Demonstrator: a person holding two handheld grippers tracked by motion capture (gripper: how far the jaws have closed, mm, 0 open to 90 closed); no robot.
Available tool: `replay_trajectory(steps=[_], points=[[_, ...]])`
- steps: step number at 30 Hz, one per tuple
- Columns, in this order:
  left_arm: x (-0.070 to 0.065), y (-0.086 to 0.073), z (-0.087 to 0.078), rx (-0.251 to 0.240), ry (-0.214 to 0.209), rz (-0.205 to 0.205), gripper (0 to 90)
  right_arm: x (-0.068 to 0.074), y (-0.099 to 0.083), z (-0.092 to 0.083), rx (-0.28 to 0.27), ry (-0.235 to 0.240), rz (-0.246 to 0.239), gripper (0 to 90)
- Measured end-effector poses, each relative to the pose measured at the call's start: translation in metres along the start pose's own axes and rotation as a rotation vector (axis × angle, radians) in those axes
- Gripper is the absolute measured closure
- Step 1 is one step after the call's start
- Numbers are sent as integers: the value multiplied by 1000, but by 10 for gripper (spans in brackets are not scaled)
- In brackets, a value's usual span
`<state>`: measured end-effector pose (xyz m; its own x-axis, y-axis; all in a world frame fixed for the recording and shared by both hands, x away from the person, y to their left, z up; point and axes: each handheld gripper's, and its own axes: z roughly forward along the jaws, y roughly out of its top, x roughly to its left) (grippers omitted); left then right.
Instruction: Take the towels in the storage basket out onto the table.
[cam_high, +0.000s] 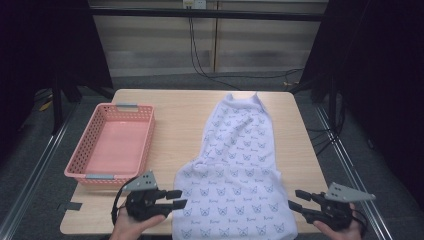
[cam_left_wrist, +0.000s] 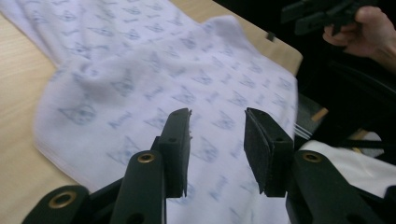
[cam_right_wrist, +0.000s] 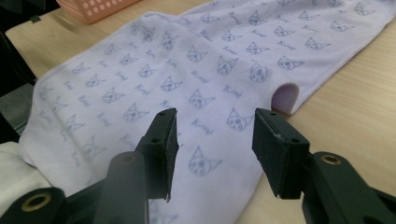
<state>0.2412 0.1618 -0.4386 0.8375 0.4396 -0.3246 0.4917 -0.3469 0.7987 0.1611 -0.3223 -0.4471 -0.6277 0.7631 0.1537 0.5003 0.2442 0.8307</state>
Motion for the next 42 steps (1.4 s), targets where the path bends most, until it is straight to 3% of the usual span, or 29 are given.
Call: replay_trajectory(steps=[2,4,6,11,13,16,18,20,21,25,30,33,36,38,40,42], points=[[13,4,12,20,3,10,627,-5,9,15,21,-18,-30,499],[29,7,29,35,13,-32,633,-14,19,30,33,-30,-46,499],[37,10,41,67,22,-10,646,-24,27,47,51,-50,-60,495],[58,8,71,139,59,-19,632,-45,39,87,107,-66,-65,470],[61,6,76,150,60,-26,630,-51,39,99,116,-58,-53,471],[60,1,83,210,78,27,689,-57,34,110,162,-56,-51,494],[58,-1,83,199,93,33,737,-56,31,113,183,-58,-48,604],[53,-3,82,215,96,60,878,-52,28,112,192,-37,-65,793],[50,-4,81,222,92,62,893,-49,28,109,184,-22,-67,835],[37,-12,73,258,29,74,900,-37,23,87,163,15,-62,862],[10,-24,63,288,-47,97,900,-23,-4,64,239,56,-48,859],[-8,-32,52,282,-91,98,900,-12,-13,53,260,83,-55,842],[-16,-35,43,248,-144,99,898,-4,-15,44,250,103,-65,731],[-15,-32,41,224,-139,106,895,-3,-12,41,224,100,-49,625],[-9,-25,40,184,-122,83,843,-6,-9,42,194,95,-41,581],[0,-16,42,157,-100,85,831,-11,-5,43,171,90,-33,570]])
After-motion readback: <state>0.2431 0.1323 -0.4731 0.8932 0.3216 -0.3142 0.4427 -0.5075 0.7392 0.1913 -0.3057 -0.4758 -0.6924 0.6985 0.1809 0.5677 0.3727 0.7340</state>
